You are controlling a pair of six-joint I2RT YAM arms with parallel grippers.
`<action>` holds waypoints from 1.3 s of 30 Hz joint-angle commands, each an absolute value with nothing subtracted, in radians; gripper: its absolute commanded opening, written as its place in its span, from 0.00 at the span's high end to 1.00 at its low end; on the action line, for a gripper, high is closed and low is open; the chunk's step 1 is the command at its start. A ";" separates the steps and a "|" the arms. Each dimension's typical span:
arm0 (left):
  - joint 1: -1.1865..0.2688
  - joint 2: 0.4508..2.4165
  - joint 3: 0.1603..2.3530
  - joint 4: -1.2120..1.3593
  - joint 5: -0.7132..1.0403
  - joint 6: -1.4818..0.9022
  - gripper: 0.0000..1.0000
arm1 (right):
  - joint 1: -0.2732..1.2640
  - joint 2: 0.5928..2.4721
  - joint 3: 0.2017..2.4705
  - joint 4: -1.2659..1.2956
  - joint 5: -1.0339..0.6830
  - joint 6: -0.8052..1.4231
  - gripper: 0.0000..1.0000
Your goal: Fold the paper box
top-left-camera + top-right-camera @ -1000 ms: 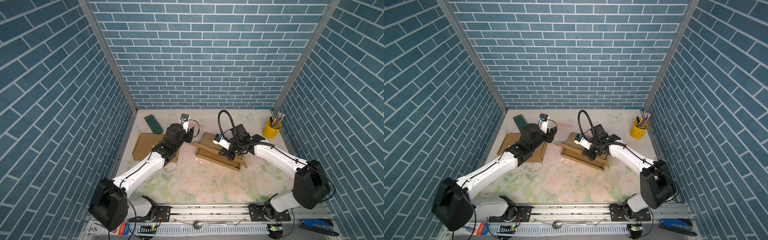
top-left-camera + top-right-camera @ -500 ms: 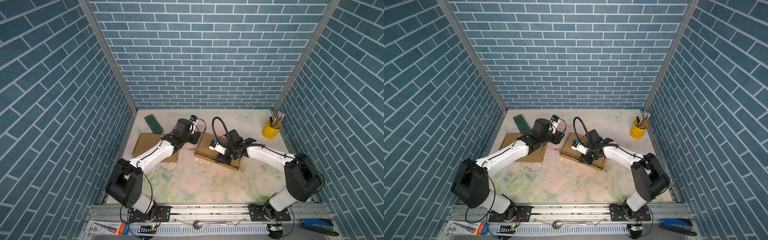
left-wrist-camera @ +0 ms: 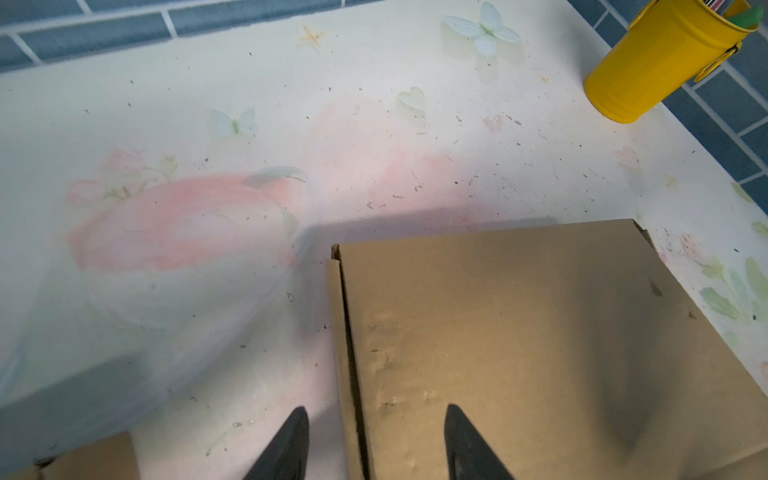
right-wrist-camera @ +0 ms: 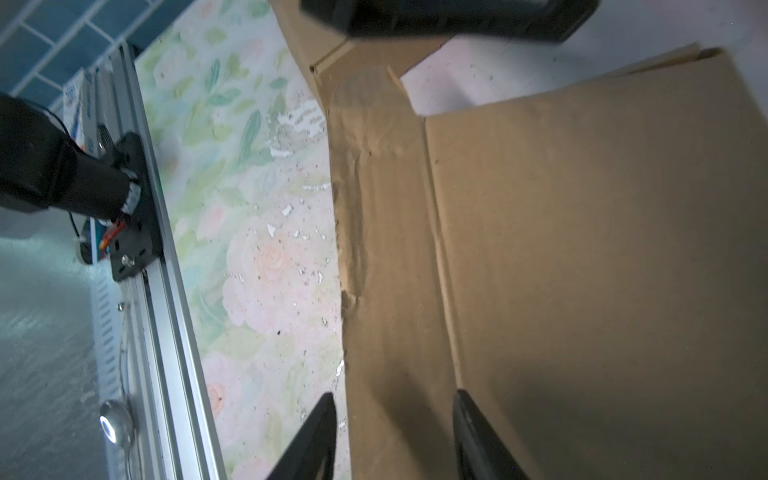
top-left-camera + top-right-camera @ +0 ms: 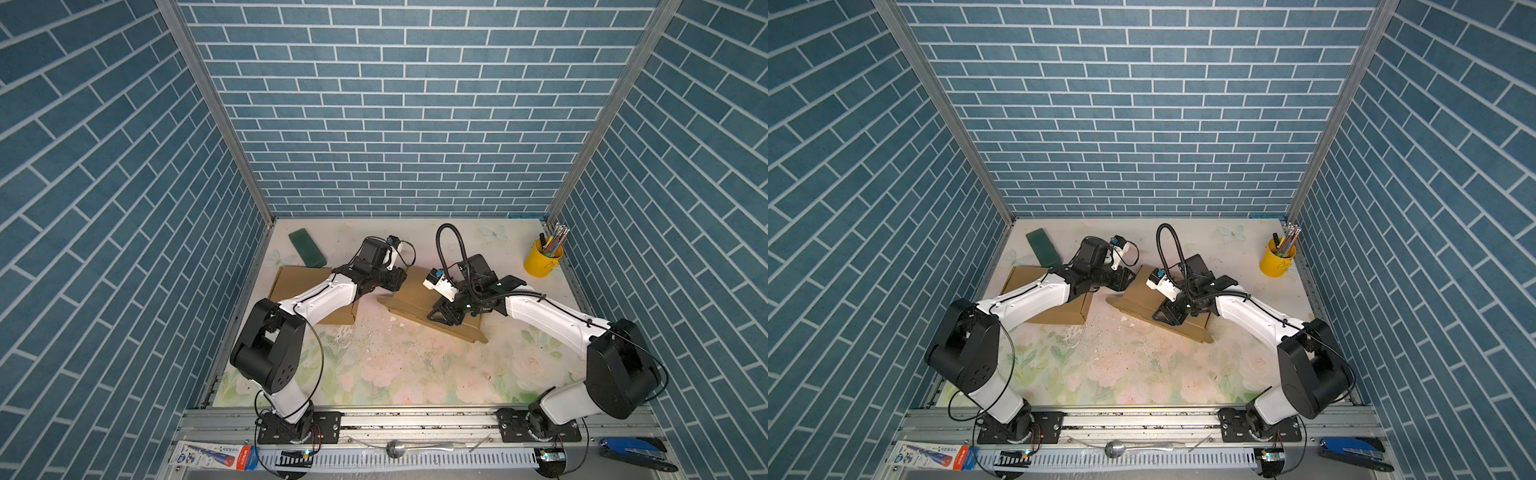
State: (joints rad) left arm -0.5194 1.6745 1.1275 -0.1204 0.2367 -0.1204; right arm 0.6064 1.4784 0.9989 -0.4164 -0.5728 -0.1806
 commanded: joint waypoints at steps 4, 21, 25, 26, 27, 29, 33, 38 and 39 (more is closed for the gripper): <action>-0.517 1.669 1.078 -0.105 0.285 -0.139 0.53 | 0.575 1.411 0.898 -0.320 -0.556 0.025 0.59; -0.542 1.713 1.002 -0.084 0.242 -0.174 0.62 | 0.575 1.532 0.777 -0.217 -0.332 0.139 0.73; -0.541 1.689 1.020 -0.104 0.233 -0.166 0.61 | 0.575 1.493 0.782 -0.214 -0.353 0.141 0.72; -0.540 1.682 1.029 -0.115 0.229 -0.161 0.60 | 0.572 1.476 0.785 -0.219 -0.351 0.142 0.72; -0.539 1.676 1.046 -0.130 0.227 -0.152 0.58 | 0.567 1.457 0.788 -0.227 -0.350 0.144 0.71; -0.532 1.669 1.078 -0.153 0.227 -0.142 0.52 | 0.549 1.414 0.791 -0.237 -0.346 0.151 0.69; -0.497 1.687 1.138 -0.168 0.269 -0.152 0.43 | 0.505 1.304 0.777 -0.240 -0.310 0.186 0.64; -0.470 1.759 1.201 -0.173 0.308 -0.150 0.38 | 0.444 1.200 0.757 -0.266 -0.194 0.250 0.61; -0.464 1.777 1.210 -0.172 0.321 -0.153 0.37 | 0.426 1.183 0.750 -0.271 -0.182 0.268 0.61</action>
State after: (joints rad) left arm -0.4782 1.7241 1.1912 -0.1493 0.2829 -0.1581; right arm 0.4545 1.2175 0.7876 -0.2256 -0.2684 0.1898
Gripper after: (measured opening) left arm 0.620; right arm 0.390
